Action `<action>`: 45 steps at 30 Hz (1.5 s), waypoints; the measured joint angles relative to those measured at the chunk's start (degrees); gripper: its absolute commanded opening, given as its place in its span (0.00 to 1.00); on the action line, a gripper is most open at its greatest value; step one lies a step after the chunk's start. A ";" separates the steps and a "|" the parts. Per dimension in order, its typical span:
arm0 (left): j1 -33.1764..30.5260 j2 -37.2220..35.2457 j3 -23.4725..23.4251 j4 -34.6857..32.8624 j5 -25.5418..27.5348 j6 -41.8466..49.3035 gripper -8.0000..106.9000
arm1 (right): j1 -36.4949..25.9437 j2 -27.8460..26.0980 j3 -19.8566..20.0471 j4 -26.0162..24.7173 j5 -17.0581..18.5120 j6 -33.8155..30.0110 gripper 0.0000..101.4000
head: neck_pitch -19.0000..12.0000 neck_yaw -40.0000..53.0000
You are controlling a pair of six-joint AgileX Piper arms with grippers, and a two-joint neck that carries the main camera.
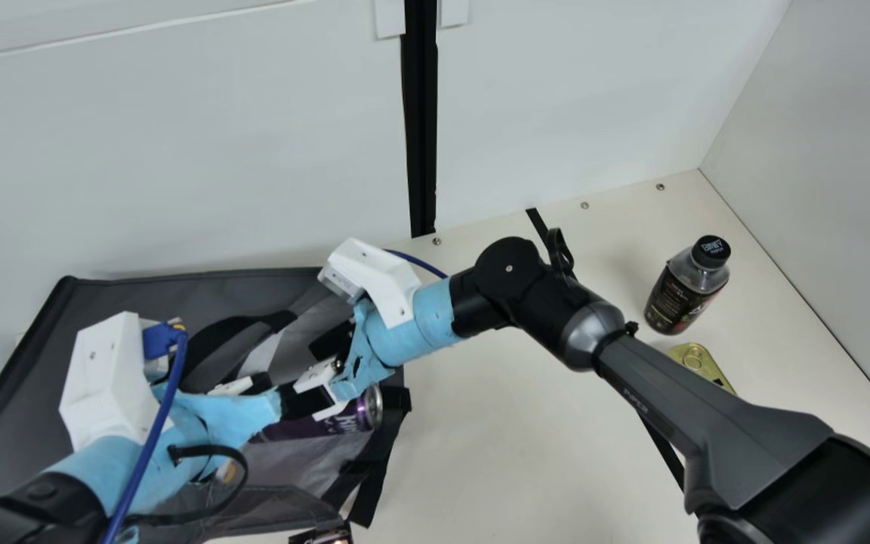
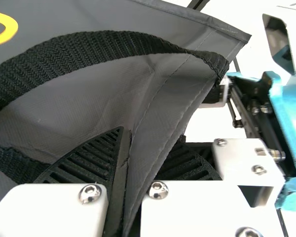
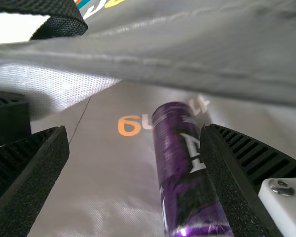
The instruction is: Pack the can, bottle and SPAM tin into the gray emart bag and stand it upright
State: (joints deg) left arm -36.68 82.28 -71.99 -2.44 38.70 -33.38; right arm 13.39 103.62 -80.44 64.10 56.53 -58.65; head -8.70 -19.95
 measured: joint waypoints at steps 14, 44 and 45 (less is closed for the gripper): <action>0.00 0.00 0.00 0.00 0.00 0.00 0.00 | -3.59 -6.81 3.89 -1.62 1.21 1.10 0.94 | 0.00 0.09; 0.00 0.00 0.00 0.00 0.00 0.00 0.00 | -15.47 -22.02 6.54 -15.10 1.46 10.72 0.94 | 0.00 0.09; 0.00 0.00 0.00 0.00 0.00 0.00 0.00 | -16.04 -22.34 6.32 -15.52 1.46 11.00 0.94 | 0.00 0.09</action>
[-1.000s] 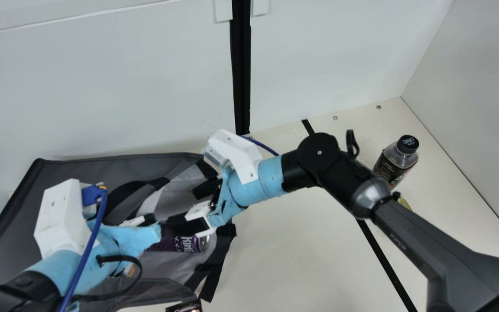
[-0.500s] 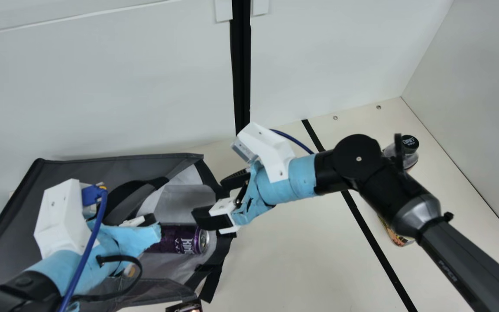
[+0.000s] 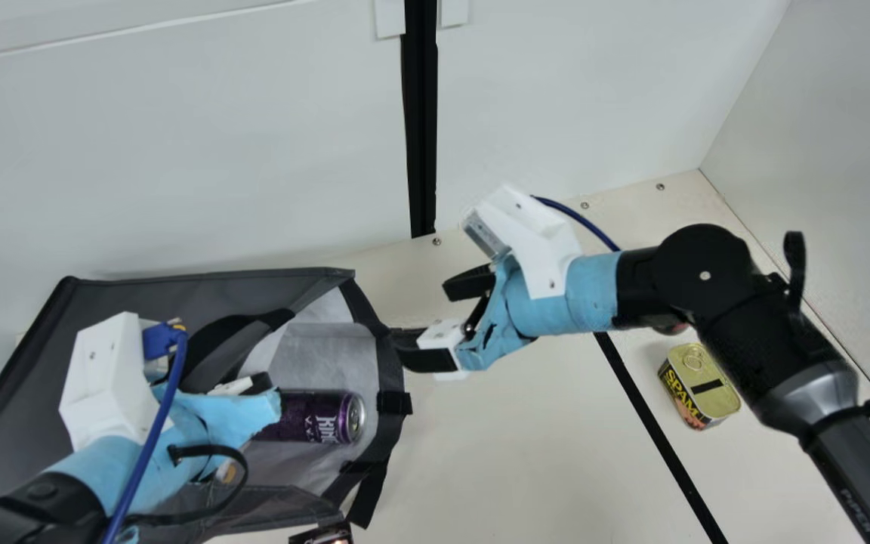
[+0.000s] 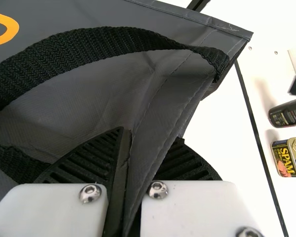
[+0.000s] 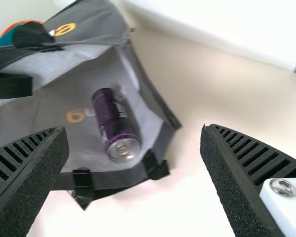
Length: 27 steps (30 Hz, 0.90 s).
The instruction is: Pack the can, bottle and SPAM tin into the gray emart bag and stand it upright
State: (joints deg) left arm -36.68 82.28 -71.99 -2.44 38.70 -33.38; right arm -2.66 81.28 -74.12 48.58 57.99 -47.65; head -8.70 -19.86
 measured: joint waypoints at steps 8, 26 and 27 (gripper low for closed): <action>0.00 0.00 0.00 0.00 0.00 0.00 0.00 | -4.04 -2.30 -1.40 -3.37 0.12 1.78 0.94 | 0.00 0.00; 0.00 0.00 0.00 0.00 0.00 0.00 0.00 | -13.43 -6.84 -4.22 -13.73 -0.72 3.39 0.94 | 0.00 0.00; 0.00 0.00 0.00 0.00 0.00 0.00 0.00 | -14.06 -6.99 -4.52 -14.29 -0.67 3.35 0.94 | 0.00 -0.09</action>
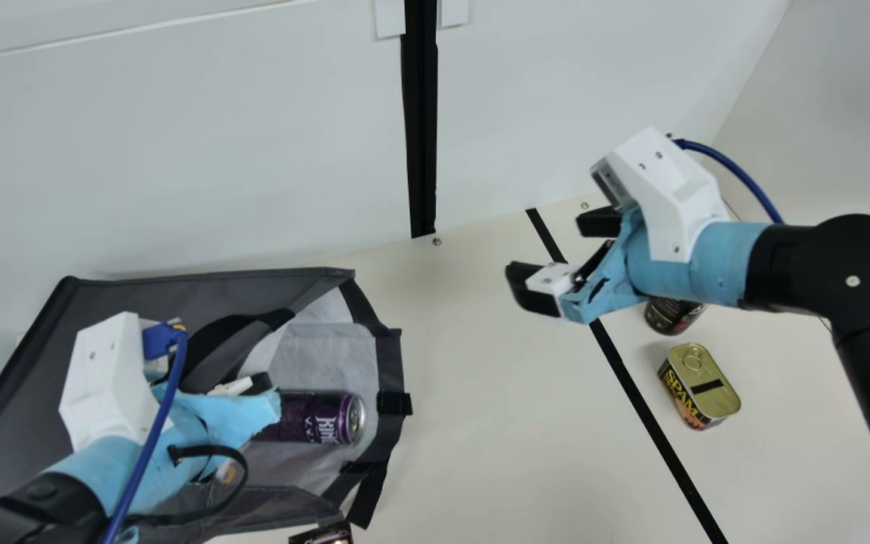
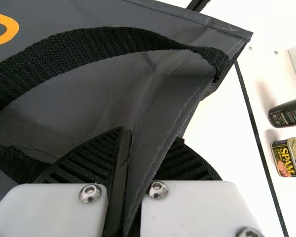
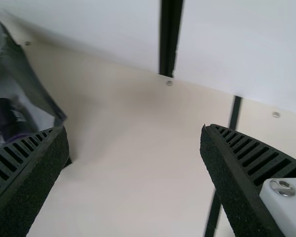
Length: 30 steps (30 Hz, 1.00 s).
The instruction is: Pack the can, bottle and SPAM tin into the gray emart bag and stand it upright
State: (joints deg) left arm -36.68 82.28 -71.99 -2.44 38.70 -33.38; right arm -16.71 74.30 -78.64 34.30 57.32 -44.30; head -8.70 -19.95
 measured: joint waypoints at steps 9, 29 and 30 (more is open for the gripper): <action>0.00 0.00 0.00 0.00 0.00 0.00 0.00 | -5.46 -1.55 -3.40 -5.58 0.87 -0.29 0.94 | 0.00 0.00; 0.00 0.00 0.00 0.00 0.00 0.00 0.00 | -4.05 -10.04 -5.98 -28.71 -0.39 18.58 0.94 | 0.00 0.09; 0.00 0.00 0.00 0.00 0.00 0.00 0.00 | -3.46 -10.36 -6.04 -30.25 -0.26 19.64 0.94 | 0.09 0.00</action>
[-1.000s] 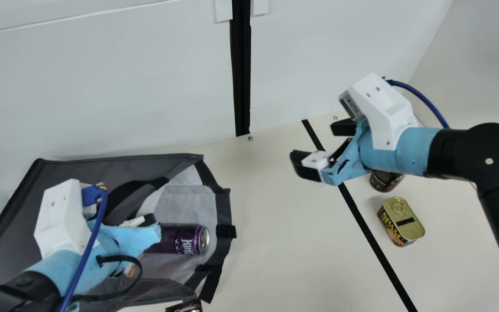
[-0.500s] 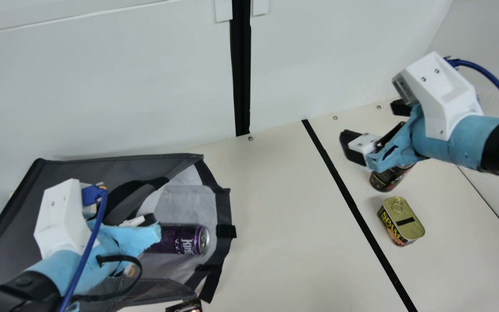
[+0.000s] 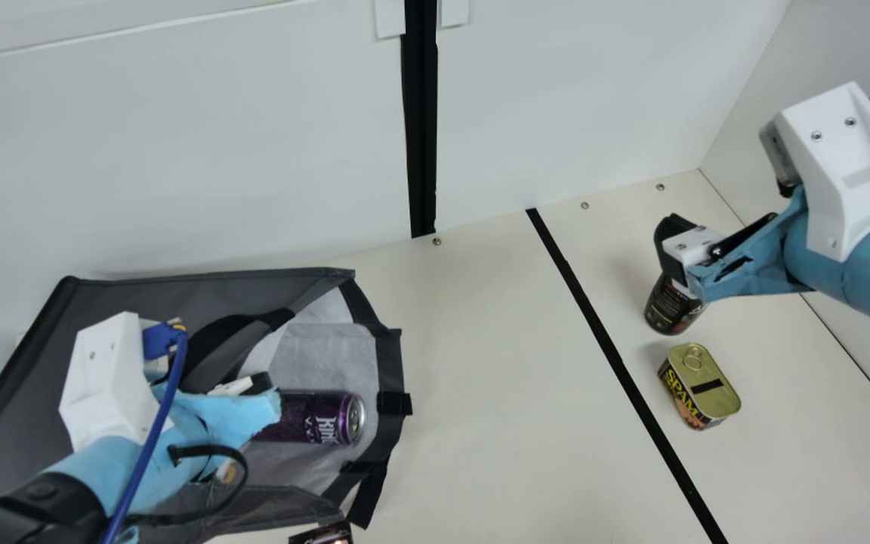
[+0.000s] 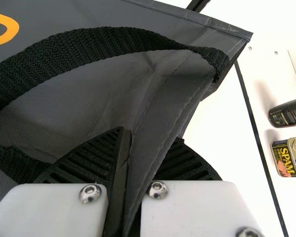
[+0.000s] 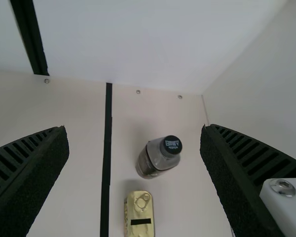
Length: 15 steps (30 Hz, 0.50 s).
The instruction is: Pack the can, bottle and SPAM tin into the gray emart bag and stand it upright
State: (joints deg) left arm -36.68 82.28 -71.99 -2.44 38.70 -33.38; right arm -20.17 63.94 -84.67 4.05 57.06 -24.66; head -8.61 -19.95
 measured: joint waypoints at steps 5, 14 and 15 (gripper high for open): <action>0.00 0.00 0.00 0.00 0.00 0.00 0.00 | 3.51 -1.70 -1.17 -7.88 2.43 6.83 0.94 | -0.09 0.09; 0.00 0.00 0.00 0.00 0.00 0.00 0.00 | 12.10 -4.03 -3.63 -23.12 8.51 17.31 0.94 | -0.09 0.00; 0.00 0.00 0.00 0.00 0.00 0.00 0.00 | 13.25 -4.25 -3.94 -24.82 9.57 18.48 0.94 | -0.09 0.09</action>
State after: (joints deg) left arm -36.68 82.28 -71.99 -2.44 38.70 -33.38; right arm -6.92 59.69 -88.61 -20.77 66.62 -6.18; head -8.70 -19.86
